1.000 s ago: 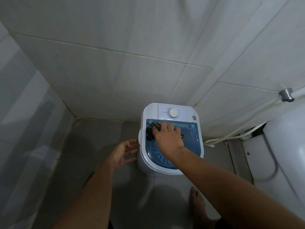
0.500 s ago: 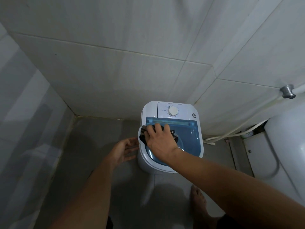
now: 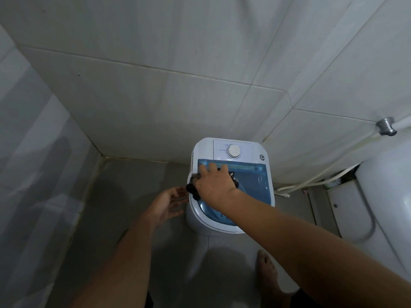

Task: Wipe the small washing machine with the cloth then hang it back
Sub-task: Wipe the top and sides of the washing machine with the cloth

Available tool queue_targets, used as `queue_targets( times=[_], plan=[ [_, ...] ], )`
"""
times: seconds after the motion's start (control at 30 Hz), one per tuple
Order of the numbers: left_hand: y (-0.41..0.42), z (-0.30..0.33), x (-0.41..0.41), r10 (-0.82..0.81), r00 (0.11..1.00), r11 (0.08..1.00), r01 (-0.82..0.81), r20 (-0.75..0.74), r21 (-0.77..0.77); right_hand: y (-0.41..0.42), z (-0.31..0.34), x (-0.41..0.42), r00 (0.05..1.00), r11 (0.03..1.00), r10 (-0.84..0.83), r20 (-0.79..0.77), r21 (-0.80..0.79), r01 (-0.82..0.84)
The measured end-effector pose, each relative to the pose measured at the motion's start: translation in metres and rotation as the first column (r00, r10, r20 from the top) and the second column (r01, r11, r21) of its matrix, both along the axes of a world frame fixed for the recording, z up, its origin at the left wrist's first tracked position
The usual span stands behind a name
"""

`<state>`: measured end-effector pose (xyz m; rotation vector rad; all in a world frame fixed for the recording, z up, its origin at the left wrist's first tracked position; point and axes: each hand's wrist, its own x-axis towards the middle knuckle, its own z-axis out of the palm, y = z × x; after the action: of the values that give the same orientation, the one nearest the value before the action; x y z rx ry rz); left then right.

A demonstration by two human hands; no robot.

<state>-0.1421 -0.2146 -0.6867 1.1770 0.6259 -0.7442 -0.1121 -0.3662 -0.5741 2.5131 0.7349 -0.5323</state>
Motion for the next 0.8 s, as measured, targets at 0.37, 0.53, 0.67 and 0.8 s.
queue_targets(
  times=[0.37, 0.53, 0.67, 0.8],
  plan=[
    [-0.006, 0.006, 0.002, 0.046, 0.999, 0.999, -0.045, -0.026, 0.014, -0.066, -0.002, 0.077, 0.865, 0.329, -0.406, -0.296, 0.836, 0.44],
    [-0.004, 0.002, 0.003, 0.068, 0.997, 0.998, -0.068, -0.045, 0.002, -0.037, -0.065, 0.043, 0.917, 0.698, -0.397, 0.047, 0.664, 0.268],
    [-0.003, -0.008, 0.004, 0.141, 0.988, 0.989, -0.144, -0.065, -0.036, -0.03, -0.088, -0.032, 0.985, 0.715, -0.093, 0.144, 0.698, -0.034],
    [-0.001, -0.012, 0.006, 0.107, 0.993, 0.993, -0.11, -0.047, -0.049, -0.058, -0.074, -0.055, 0.994, 0.581, 0.109, -0.03, 0.813, -0.04]
  ],
)
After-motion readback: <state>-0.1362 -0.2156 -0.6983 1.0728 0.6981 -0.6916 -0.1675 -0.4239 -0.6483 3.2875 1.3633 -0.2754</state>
